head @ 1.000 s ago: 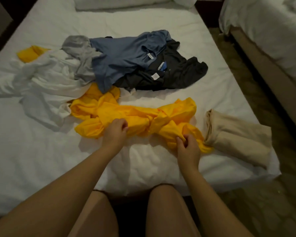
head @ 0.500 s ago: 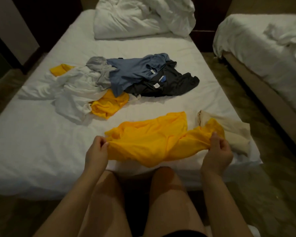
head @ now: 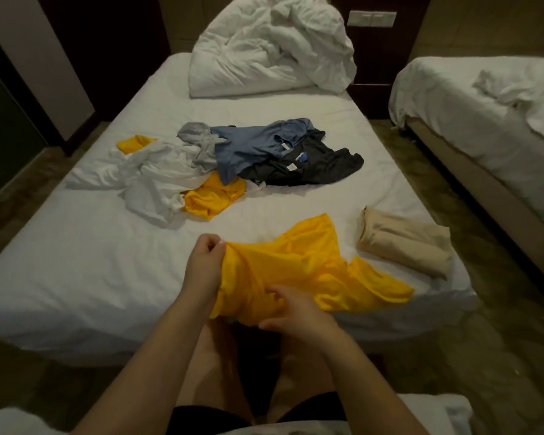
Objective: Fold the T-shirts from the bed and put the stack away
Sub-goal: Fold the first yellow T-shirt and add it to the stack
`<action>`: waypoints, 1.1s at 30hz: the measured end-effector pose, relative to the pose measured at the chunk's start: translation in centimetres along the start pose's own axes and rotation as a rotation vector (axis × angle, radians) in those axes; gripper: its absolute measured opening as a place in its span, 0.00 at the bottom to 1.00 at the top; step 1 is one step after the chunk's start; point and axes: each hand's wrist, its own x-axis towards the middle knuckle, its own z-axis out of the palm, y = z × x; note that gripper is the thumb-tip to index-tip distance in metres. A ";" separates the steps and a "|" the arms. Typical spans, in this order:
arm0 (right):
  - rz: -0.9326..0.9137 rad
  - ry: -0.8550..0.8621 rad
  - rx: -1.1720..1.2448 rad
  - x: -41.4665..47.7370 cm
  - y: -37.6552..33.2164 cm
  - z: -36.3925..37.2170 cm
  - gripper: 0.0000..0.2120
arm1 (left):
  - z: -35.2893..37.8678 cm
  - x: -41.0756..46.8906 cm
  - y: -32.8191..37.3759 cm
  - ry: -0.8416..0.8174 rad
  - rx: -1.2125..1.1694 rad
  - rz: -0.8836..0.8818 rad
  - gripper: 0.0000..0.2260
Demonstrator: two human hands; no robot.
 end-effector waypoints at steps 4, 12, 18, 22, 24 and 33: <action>0.206 0.050 -0.211 0.1 3.1 1.9 0.30 | -1.5 1.3 2.2 0.033 -0.603 -0.125 0.09; 0.229 0.207 -0.093 1.2 5.3 3.0 0.14 | -2.4 2.7 -2.4 -0.034 -0.165 -0.092 0.01; 0.214 0.062 -0.299 2.4 5.7 2.9 0.16 | 0.6 0.3 -6.5 -0.140 0.099 -0.057 0.10; 0.228 0.136 -0.249 3.6 6.1 2.8 0.19 | 1.1 0.0 -8.3 -0.140 0.159 -0.035 0.11; 0.145 0.294 -0.070 3.9 5.3 2.1 0.16 | 1.1 0.2 -8.7 -0.143 0.178 -0.023 0.10; 0.028 0.480 1.147 2.6 -1.7 -8.0 0.09 | 2.9 1.8 -8.0 -0.309 0.407 0.128 0.22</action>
